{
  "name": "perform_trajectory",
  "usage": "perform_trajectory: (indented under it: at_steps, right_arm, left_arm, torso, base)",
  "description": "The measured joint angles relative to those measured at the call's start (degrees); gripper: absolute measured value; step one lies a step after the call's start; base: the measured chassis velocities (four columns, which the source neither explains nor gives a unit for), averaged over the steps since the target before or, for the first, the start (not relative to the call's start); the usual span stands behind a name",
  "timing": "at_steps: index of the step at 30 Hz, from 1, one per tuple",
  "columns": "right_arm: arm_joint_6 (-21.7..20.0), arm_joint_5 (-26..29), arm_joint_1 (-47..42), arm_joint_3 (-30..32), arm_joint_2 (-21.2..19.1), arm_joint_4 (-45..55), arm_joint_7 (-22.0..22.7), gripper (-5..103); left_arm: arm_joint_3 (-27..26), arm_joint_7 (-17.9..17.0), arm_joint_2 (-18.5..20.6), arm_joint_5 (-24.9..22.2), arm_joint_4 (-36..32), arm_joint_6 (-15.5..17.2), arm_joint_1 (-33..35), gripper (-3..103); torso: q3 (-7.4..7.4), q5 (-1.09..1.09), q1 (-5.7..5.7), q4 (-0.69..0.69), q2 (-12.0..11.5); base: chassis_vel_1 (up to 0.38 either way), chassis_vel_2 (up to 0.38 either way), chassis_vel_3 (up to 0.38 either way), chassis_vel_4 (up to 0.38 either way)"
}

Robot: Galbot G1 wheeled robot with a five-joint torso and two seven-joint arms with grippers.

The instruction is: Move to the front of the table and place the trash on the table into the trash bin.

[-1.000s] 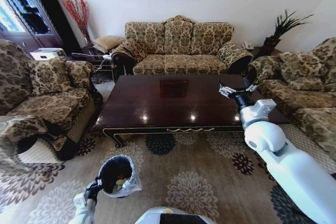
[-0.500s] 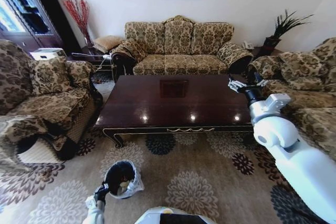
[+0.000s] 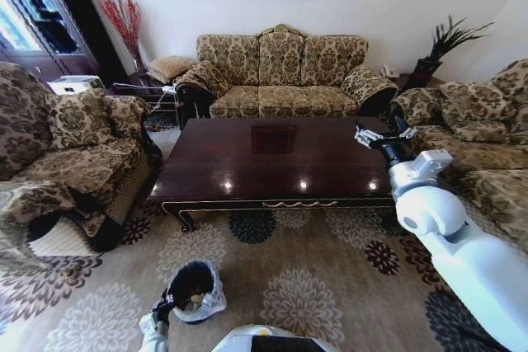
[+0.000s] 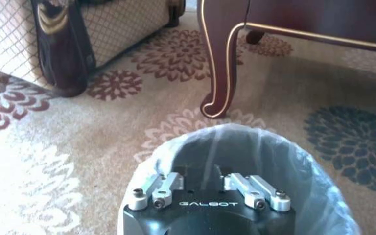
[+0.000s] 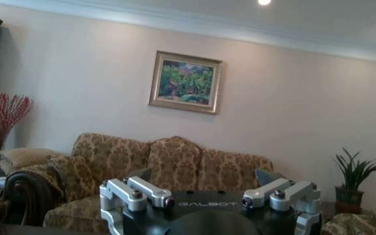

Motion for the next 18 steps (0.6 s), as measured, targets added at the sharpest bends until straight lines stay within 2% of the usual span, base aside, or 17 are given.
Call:
perform_trajectory:
  at_steps: [1, 3, 6, 9, 10, 12, 13, 14, 16, 18]
  right_arm:
    - [0.0, 0.0, -0.2, 0.2, -0.1, 0.2, 0.0, 100]
    - [0.0, 0.0, -0.3, 0.3, -0.2, 0.3, 0.0, 100]
    - [0.0, 0.2, -0.5, 0.8, -0.6, 0.4, 0.1, 100]
    - [0.0, 0.3, -0.5, 0.8, -0.6, 0.5, 0.1, 100]
    - [0.0, 0.3, -0.5, 0.8, -0.6, 0.7, 0.1, 100]
    - [0.0, 0.3, -0.4, 0.8, -0.6, 0.8, 0.1, 100]
    - [0.1, 0.3, -0.4, 0.8, -0.5, 1.0, 0.1, 100]
    - [0.1, 0.3, -0.5, 0.8, -0.4, 1.1, 0.1, 100]
    - [0.1, 0.3, -0.6, 0.8, -0.3, 1.2, 0.2, 100]
    - [0.2, 0.3, -1.5, 1.4, -0.1, 1.8, 0.2, 100]
  left_arm:
    - [0.0, 0.1, 0.1, -0.1, 0.6, -0.1, -0.3, 36]
    - [0.0, 0.1, 0.1, -0.1, 0.8, -0.2, -0.4, 36]
    - [-0.1, 0.6, 0.1, -0.6, 0.1, -1.1, -0.1, 53]
    - [-0.1, 1.0, 0.0, -1.3, -1.0, -1.5, 0.3, 58]
    - [-0.3, 1.2, -0.2, -2.0, -3.2, -1.4, 1.2, 69]
    - [-0.4, 1.3, -0.2, -2.8, -4.7, -1.2, 1.9, 69]
    - [-0.6, 1.3, -0.3, -3.8, -7.1, -0.9, 3.1, 80]
    - [-0.8, 1.3, -0.5, -4.3, -9.9, -0.4, 4.2, 85]
    - [-0.9, 1.3, -0.6, -4.4, -10.6, -0.3, 4.5, 85]
    - [-1.7, 0.6, -1.4, -4.7, -18.0, -0.5, 6.9, 95]
  torso:
    - [0.00, 0.00, 0.00, 0.00, 0.0]
    - [0.00, -0.01, 0.00, 0.00, 0.0]
    - [0.00, -0.01, 0.00, 0.00, 0.0]
    - [0.00, -0.01, 0.00, 0.00, 0.0]
    - [0.00, -0.02, 0.00, 0.00, 0.0]
    - [0.00, -0.01, 0.00, 0.00, 0.0]
    - [0.00, -0.01, 0.00, 0.00, 0.0]
    - [0.00, -0.02, 0.00, 0.03, 0.0]
    - [0.00, -0.02, 0.00, 0.03, 0.0]
    - [0.00, -0.01, 0.00, 0.01, 0.0]
  base:
    - [0.000, 0.000, 0.000, 0.000]
    - [0.000, 0.000, 0.000, 0.000]
    - [0.000, 0.000, 0.000, 0.000]
    - [0.000, 0.000, 0.000, 0.000]
    - [0.000, 0.000, 0.000, 0.000]
    - [0.000, 0.000, 0.000, 0.000]
    - [0.000, 0.000, 0.000, 0.000]
    - [0.000, 0.000, 0.000, 0.000]
    - [0.000, 0.000, 0.000, 0.000]
    - [0.000, 0.000, 0.000, 0.000]
